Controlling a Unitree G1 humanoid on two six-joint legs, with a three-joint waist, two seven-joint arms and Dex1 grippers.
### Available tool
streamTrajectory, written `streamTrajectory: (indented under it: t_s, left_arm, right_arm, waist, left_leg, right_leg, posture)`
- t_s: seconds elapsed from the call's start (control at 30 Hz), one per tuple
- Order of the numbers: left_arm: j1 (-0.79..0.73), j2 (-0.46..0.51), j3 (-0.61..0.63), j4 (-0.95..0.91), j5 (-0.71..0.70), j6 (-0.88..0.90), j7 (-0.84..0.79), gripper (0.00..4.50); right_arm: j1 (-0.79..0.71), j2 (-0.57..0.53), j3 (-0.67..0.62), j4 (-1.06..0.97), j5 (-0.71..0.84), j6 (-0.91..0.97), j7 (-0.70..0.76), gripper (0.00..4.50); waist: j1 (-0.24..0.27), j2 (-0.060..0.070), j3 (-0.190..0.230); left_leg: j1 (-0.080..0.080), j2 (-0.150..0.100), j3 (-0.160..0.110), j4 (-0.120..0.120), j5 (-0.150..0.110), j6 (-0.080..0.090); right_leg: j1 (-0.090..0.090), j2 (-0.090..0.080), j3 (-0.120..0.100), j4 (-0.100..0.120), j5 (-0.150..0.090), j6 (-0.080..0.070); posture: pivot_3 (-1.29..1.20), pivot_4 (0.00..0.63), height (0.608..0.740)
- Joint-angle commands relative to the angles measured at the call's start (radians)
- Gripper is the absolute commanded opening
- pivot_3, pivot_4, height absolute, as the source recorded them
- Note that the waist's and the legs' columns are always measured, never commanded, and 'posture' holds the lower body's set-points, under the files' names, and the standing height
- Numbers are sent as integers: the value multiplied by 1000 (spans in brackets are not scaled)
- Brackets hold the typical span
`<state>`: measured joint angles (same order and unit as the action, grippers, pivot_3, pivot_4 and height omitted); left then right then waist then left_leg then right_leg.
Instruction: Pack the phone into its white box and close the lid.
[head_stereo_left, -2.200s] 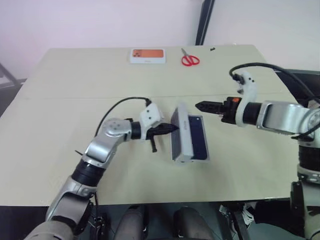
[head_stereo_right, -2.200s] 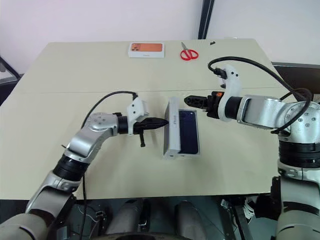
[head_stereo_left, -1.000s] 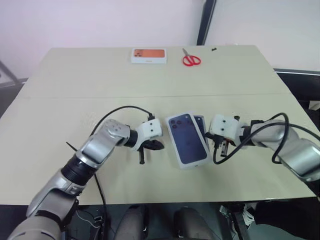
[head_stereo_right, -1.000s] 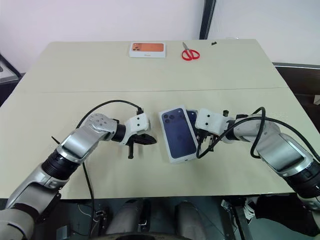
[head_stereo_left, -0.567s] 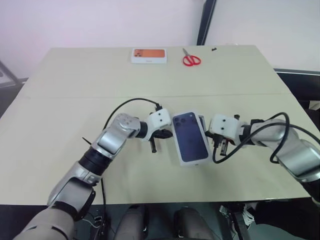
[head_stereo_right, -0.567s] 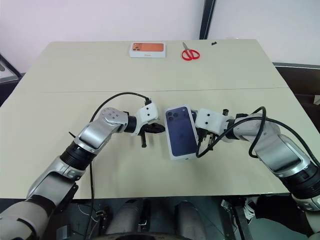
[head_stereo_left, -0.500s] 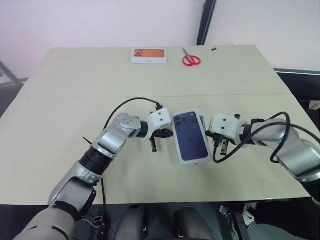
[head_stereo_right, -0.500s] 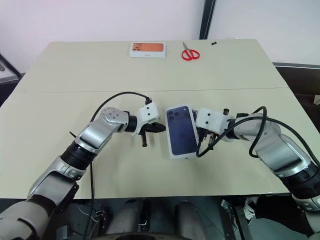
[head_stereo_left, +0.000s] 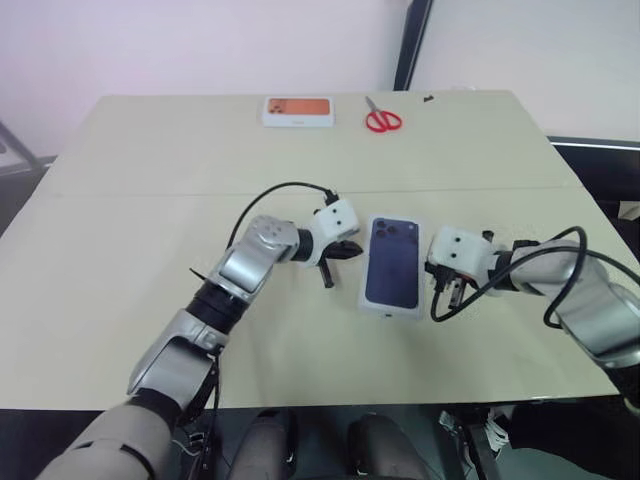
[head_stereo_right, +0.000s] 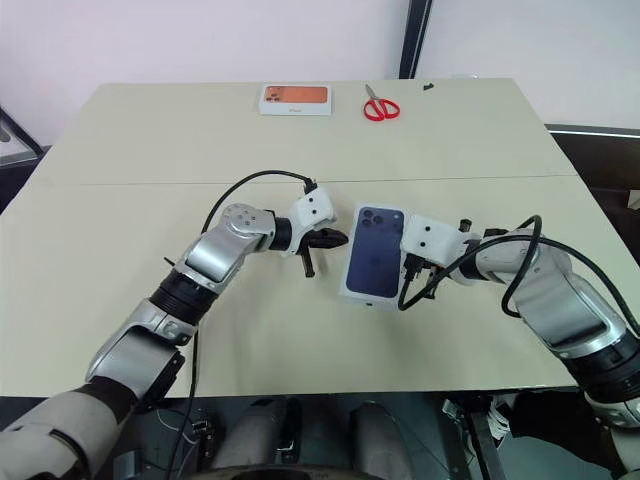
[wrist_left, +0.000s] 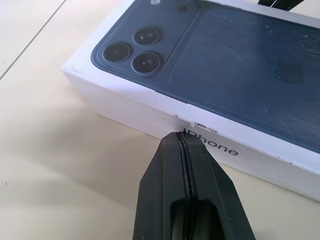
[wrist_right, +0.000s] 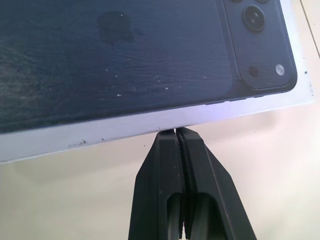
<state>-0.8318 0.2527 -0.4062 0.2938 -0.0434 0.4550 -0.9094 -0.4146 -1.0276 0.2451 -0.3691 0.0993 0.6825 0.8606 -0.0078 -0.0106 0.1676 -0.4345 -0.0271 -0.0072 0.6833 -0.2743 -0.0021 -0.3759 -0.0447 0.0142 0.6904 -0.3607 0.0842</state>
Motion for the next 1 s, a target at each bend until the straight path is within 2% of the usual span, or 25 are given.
streamTrajectory:
  t_s: [0.03,0.67,1.0]
  left_arm:
    - [-23,-34,2,-44,-13,-17,-16,0]
    - [37,44,21,-125,-1,32,-37,0]
    - [27,22,50,-105,-8,38,-19,0]
  right_arm:
    - [-12,20,-39,-33,-5,-10,-5,59]
    - [6,41,-48,-8,-48,-23,8,59]
    - [-2,54,-50,6,-57,-27,6,59]
  waist:
    - [0,0,0]
    - [0,0,0]
    - [0,0,0]
  left_leg:
    - [0,0,0,0,0,0]
    - [0,0,0,0,0,0]
    - [0,0,0,0,0,0]
  right_leg:
    - [0,0,0,0,0,0]
    - [0,0,0,1,0,0]
    - [0,0,0,1,0,0]
  posture:
    - [0,150,740]
    - [0,150,740]
    - [0,150,740]
